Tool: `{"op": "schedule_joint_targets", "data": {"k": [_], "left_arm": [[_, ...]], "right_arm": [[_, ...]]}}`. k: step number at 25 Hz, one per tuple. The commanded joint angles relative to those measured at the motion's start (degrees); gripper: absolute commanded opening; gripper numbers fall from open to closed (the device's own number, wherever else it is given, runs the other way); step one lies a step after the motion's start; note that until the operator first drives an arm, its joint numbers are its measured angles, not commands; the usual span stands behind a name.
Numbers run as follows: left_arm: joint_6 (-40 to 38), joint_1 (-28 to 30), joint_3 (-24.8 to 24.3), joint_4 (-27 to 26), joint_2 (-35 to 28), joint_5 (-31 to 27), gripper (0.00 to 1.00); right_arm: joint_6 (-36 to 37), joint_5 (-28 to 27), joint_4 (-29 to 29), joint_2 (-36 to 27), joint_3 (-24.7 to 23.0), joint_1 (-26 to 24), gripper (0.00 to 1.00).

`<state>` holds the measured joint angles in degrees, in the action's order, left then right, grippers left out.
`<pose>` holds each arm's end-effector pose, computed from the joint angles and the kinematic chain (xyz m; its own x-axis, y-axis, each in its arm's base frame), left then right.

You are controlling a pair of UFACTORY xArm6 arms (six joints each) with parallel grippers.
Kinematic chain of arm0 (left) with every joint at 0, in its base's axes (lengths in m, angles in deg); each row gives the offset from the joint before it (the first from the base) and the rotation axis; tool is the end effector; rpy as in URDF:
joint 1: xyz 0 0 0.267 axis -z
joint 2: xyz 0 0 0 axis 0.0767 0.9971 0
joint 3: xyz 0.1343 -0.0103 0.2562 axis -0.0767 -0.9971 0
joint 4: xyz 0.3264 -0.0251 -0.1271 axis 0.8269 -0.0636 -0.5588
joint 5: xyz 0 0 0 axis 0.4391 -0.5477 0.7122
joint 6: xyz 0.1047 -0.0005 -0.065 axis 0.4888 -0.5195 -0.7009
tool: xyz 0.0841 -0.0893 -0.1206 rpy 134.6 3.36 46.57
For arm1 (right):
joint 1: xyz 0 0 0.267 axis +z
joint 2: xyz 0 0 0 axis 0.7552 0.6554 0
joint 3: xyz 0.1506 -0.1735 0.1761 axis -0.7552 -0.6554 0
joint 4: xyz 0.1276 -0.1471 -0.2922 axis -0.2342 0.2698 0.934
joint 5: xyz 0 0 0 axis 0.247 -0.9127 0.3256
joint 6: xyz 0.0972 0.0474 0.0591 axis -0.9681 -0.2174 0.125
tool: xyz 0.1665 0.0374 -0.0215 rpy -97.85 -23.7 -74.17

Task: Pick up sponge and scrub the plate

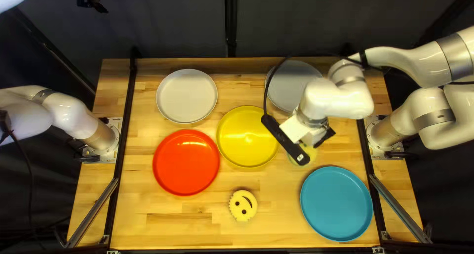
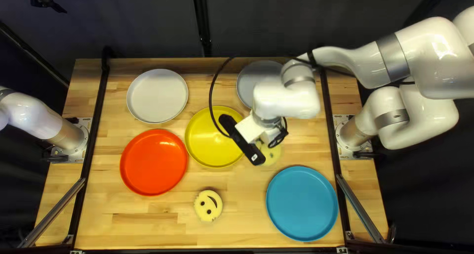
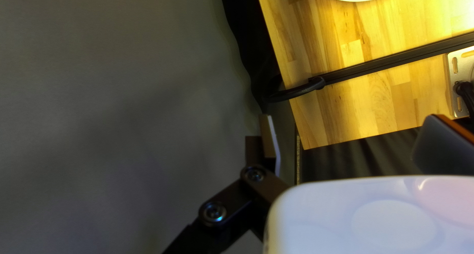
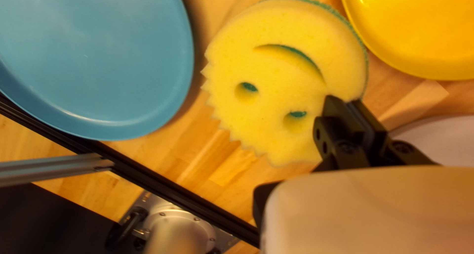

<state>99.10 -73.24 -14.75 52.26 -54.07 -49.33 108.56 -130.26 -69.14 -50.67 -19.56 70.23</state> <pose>0.1501 0.3017 0.3901 0.9144 -0.3880 0.1156 -0.3593 -0.9094 -0.2096 0.3510 0.1478 0.1326 0.7348 0.6758 -0.0583 0.6717 -0.7369 -0.0767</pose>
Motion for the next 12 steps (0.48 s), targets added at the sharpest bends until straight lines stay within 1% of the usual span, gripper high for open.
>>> {"op": "schedule_joint_targets", "data": {"k": [1,2,3,4,6,10,12], "left_arm": [[0.0,0.0,0.0,0.0,0.0,0.0,1.0],[0.0,0.0,0.0,0.0,0.0,0.0,1.0],[0.0,0.0,0.0,0.0,0.0,0.0,1.0],[0.0,0.0,0.0,0.0,0.0,0.0,1.0],[0.0,0.0,0.0,0.0,0.0,0.0,1.0],[0.0,0.0,0.0,0.0,0.0,0.0,1.0],[0.0,0.0,0.0,0.0,0.0,0.0,1.0]], "right_arm": [[-5.24,2.41,1.2,2.01,0.18,6.34,0.0],[-5.92,2.65,1.42,2.14,0.12,6.99,0.0],[-7.94,3.12,1.87,2.74,0.19,8.99,0.0],[-9.0,3.29,2.23,2.71,0.02,9.88,0.0],[-10.56,3.76,2.71,1.75,-1.37,11.13,0.0],[-11.29,6.57,3.9,-0.69,-5.38,12.12,0.0],[-10.99,6.74,4.06,-1.09,-5.82,12.02,0.0]]}}
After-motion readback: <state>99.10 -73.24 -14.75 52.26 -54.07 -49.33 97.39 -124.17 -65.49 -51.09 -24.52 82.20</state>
